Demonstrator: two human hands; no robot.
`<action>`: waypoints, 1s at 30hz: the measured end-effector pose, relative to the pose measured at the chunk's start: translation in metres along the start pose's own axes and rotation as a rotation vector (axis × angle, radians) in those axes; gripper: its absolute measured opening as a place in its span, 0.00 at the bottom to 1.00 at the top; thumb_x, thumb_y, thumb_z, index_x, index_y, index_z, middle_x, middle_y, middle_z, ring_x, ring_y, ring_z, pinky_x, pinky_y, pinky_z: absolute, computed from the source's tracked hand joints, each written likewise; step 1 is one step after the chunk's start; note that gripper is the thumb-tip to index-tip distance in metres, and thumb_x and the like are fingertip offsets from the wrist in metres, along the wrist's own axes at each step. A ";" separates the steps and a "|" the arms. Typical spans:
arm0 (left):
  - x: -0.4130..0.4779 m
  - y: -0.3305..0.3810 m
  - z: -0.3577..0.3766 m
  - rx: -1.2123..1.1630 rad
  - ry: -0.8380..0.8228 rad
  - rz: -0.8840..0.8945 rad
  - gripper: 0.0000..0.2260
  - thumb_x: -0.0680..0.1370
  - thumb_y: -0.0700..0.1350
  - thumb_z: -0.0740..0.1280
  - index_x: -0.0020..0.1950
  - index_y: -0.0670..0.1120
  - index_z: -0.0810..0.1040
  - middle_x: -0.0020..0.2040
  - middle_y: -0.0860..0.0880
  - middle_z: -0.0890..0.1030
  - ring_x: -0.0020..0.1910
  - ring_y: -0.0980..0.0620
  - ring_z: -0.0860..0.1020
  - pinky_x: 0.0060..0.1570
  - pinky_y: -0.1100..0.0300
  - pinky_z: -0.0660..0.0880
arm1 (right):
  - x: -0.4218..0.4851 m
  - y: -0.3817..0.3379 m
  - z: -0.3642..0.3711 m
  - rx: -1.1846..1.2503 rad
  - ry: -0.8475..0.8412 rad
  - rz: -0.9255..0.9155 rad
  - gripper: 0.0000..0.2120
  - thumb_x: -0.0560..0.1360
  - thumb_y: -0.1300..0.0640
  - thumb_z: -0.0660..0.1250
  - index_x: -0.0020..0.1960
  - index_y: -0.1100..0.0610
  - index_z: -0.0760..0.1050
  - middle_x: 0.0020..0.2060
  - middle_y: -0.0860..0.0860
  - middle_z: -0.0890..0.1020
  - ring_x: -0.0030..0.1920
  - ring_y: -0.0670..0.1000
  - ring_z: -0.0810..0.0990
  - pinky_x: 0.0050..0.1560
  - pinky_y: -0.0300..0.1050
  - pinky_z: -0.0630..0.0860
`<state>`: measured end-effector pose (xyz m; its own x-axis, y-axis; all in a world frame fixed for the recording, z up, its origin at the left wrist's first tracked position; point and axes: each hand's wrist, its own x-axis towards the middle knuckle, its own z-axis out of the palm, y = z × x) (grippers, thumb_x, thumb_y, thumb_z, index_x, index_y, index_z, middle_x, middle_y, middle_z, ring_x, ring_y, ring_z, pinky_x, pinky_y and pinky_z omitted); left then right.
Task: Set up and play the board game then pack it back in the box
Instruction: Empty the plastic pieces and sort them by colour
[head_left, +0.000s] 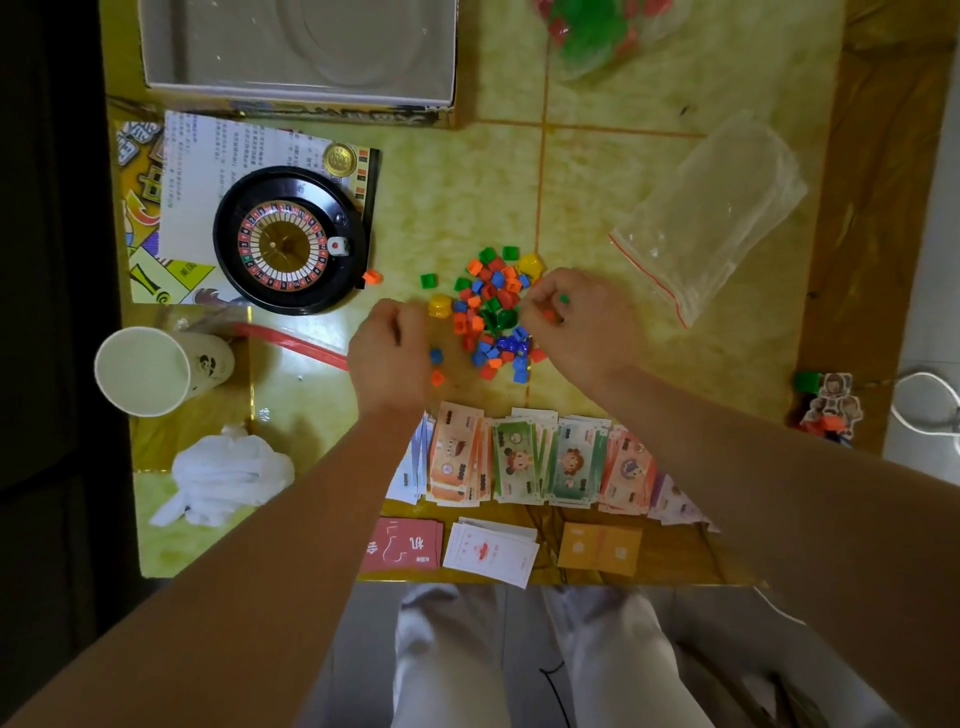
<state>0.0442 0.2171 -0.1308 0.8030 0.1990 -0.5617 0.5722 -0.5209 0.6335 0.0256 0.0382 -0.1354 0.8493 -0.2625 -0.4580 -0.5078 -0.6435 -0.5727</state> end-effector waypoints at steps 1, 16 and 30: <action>0.003 0.004 -0.003 -0.241 -0.002 -0.142 0.11 0.77 0.40 0.56 0.35 0.43 0.66 0.28 0.49 0.67 0.28 0.51 0.63 0.31 0.57 0.60 | 0.002 -0.003 -0.002 0.145 -0.003 0.074 0.06 0.75 0.54 0.64 0.41 0.52 0.76 0.36 0.50 0.79 0.34 0.47 0.74 0.36 0.42 0.71; 0.034 0.042 0.011 0.446 -0.072 0.201 0.10 0.74 0.44 0.67 0.53 0.54 0.81 0.47 0.50 0.83 0.47 0.47 0.79 0.39 0.60 0.69 | 0.042 -0.035 -0.019 0.070 -0.039 0.008 0.07 0.75 0.56 0.67 0.52 0.50 0.80 0.30 0.38 0.71 0.34 0.40 0.74 0.35 0.38 0.69; 0.031 0.027 0.005 0.645 -0.098 0.479 0.14 0.77 0.45 0.66 0.62 0.56 0.79 0.48 0.47 0.80 0.47 0.44 0.78 0.41 0.55 0.71 | 0.045 -0.022 -0.009 0.315 0.072 0.149 0.05 0.76 0.53 0.63 0.43 0.52 0.75 0.38 0.46 0.77 0.36 0.46 0.75 0.35 0.42 0.70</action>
<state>0.0836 0.2051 -0.1334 0.9013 -0.2250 -0.3702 -0.0628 -0.9133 0.4024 0.0768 0.0340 -0.1373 0.7649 -0.3940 -0.5096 -0.6368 -0.3437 -0.6902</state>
